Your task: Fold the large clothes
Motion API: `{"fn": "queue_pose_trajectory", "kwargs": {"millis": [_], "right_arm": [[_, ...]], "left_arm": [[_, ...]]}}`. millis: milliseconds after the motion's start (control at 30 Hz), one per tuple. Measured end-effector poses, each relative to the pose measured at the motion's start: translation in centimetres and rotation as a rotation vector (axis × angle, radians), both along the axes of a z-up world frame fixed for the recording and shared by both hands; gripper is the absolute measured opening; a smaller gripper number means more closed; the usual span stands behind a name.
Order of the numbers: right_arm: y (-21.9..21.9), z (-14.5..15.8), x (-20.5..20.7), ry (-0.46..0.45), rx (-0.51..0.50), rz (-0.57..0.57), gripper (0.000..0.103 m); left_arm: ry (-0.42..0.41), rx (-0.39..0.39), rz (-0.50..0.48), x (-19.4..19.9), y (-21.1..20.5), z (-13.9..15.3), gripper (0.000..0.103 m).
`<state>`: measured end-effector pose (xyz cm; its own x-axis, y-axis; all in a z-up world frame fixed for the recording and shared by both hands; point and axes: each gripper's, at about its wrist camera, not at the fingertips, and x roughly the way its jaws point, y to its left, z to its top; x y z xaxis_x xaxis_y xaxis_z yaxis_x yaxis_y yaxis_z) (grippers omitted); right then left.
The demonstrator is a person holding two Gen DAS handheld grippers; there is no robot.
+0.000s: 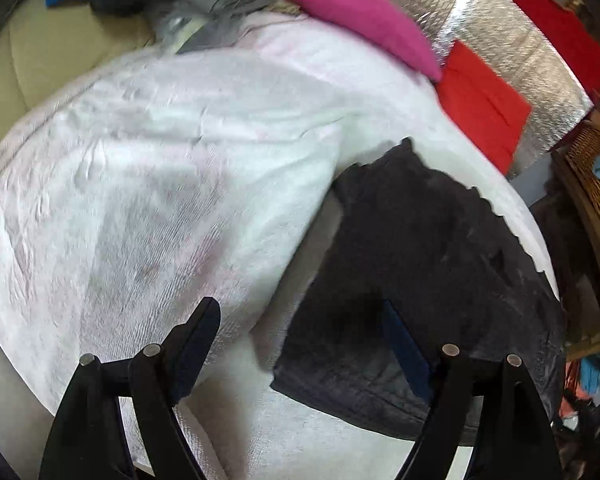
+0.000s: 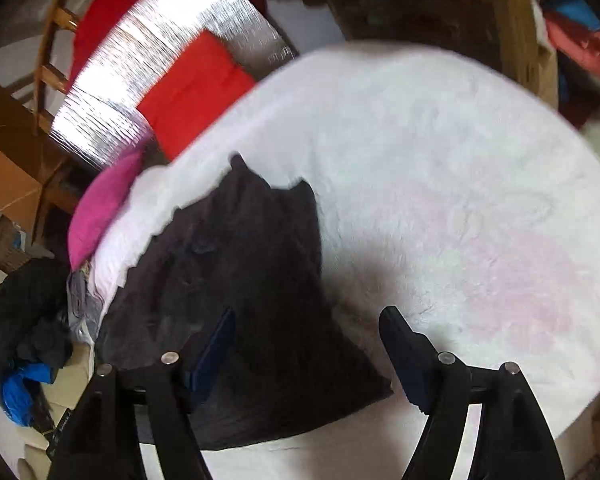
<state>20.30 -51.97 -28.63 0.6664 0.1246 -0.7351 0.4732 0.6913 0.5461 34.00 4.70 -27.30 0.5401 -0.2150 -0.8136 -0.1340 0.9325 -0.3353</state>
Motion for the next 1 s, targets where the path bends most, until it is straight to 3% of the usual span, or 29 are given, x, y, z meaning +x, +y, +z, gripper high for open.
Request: {"fn": "queue_pose_trajectory", "kwargs": {"millis": [67, 100, 167, 200, 267, 333, 400, 500, 600, 633, 667, 700, 867, 1000], "right_arm": [[0.7, -0.5, 0.4, 0.005, -0.014, 0.05, 0.068], [1.4, -0.5, 0.8, 0.03, -0.073, 0.066, 0.061], [2.6, 0.0, 0.9, 0.034, -0.158, 0.08, 0.044], [2.7, 0.5, 0.6, 0.025, -0.188, 0.074, 0.037], [3.2, 1.3, -0.1, 0.005, -0.248, 0.052, 0.032], [3.4, 0.9, 0.1, 0.03, -0.26, 0.055, 0.032], [3.6, -0.1, 0.9, 0.081, -0.263, 0.076, 0.032], [3.1, 0.2, 0.8, 0.057, -0.231, 0.06, 0.032], [2.0, 0.3, -0.5, 0.029, -0.135, 0.007, 0.035], [1.8, 0.5, -0.9, 0.024, -0.118, -0.015, 0.043], [1.8, 1.0, -1.7, 0.008, -0.112, -0.035, 0.06], [1.9, 1.3, -2.2, -0.018, -0.115, -0.054, 0.066], [3.5, 4.0, -3.8, -0.138, -0.215, -0.089, 0.067], [6.1, 5.9, -5.5, -0.202, -0.274, -0.061, 0.067]], "left_arm": [[-0.023, 0.046, -0.027, -0.2, -0.9, 0.2, 0.082], [-0.039, 0.116, -0.044, -0.3, -1.7, 0.4, 0.078], [-0.063, 0.216, -0.07, -0.4, -3.0, 0.7, 0.049], [-0.068, 0.26, -0.09, -0.5, -3.8, 0.6, 0.047], [-0.057, 0.341, -0.092, -0.1, -4.6, 0.3, 0.047], [-0.026, 0.376, -0.091, 0.8, -4.4, -0.6, 0.047], [-0.001, 0.351, -0.08, 1.4, -4.1, -0.9, 0.047], [0.002, 0.34, -0.065, 1.0, -3.7, -0.7, 0.047], [-0.02, 0.37, -0.04, -0.1, -3.9, -0.2, 0.053], [-0.024, 0.382, -0.032, -0.5, -4.0, 0.1, 0.062], [-0.032, 0.404, -0.01, -1.0, -4.1, 0.5, 0.073], [-0.045, 0.419, 0.015, -1.6, -4.0, 1.0, 0.077], [-0.125, 0.478, 0.071, -5.2, -4.7, 3.9, 0.081], [-0.196, 0.547, 0.043, -8.6, -6.2, 6.4, 0.083]]}}
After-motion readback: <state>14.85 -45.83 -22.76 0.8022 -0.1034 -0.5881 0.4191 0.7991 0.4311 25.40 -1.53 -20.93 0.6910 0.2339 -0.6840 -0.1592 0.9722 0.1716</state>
